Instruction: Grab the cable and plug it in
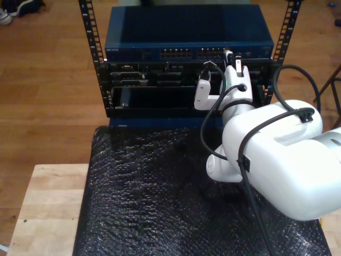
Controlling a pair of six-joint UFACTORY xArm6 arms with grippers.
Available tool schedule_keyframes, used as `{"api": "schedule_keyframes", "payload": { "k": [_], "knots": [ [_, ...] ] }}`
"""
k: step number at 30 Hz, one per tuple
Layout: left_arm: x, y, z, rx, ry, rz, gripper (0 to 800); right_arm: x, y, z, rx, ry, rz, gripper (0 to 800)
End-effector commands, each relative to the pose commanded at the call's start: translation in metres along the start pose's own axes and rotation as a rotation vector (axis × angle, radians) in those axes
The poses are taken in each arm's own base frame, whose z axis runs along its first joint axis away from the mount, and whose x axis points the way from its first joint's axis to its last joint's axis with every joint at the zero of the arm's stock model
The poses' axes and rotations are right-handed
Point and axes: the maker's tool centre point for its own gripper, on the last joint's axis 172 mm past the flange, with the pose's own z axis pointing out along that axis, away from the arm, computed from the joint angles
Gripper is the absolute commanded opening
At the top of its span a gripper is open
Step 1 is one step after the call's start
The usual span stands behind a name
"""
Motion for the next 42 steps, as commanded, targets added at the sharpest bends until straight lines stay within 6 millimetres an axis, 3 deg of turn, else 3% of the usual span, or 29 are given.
{"api": "schedule_keyframes", "payload": {
  "k": [42],
  "knots": [
    [0.0, 0.0, 0.0, 0.0, 0.0, 0.0, 800, 0.0003, -0.0035, 0.0064, 0.016, 0.0, 0.003, 0]
  ]
}}
